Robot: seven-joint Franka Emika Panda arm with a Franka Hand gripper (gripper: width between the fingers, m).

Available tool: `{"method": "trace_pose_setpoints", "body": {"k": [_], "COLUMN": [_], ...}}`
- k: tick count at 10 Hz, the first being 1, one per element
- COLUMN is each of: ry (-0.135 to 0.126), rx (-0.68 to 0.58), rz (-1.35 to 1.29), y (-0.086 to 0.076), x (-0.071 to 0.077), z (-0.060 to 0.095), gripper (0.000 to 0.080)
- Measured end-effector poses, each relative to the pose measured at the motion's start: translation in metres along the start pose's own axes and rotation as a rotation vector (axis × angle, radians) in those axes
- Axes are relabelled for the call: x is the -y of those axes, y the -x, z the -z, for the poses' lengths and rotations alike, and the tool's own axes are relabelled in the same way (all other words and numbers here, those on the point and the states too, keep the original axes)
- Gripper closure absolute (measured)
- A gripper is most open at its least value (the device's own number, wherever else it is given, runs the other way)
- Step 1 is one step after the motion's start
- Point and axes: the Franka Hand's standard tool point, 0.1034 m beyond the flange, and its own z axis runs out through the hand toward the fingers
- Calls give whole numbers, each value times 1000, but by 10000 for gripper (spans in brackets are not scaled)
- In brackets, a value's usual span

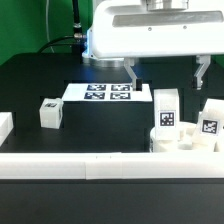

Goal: Assemble stool

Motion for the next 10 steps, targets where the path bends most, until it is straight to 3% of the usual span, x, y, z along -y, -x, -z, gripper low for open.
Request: {"method": "trace_pose_setpoints", "body": {"k": [2, 3, 4, 5, 10], "ry": [-15, -14, -20, -19, -13], "rx": [154, 168, 261, 235, 211], "rz": [-2, 1, -3, -4, -16], "y": [3, 1, 10, 3, 4], "x": [3, 1, 2, 1, 2], "z": [-2, -5, -4, -4, -18], "gripper": [150, 150, 150, 150, 150]}}
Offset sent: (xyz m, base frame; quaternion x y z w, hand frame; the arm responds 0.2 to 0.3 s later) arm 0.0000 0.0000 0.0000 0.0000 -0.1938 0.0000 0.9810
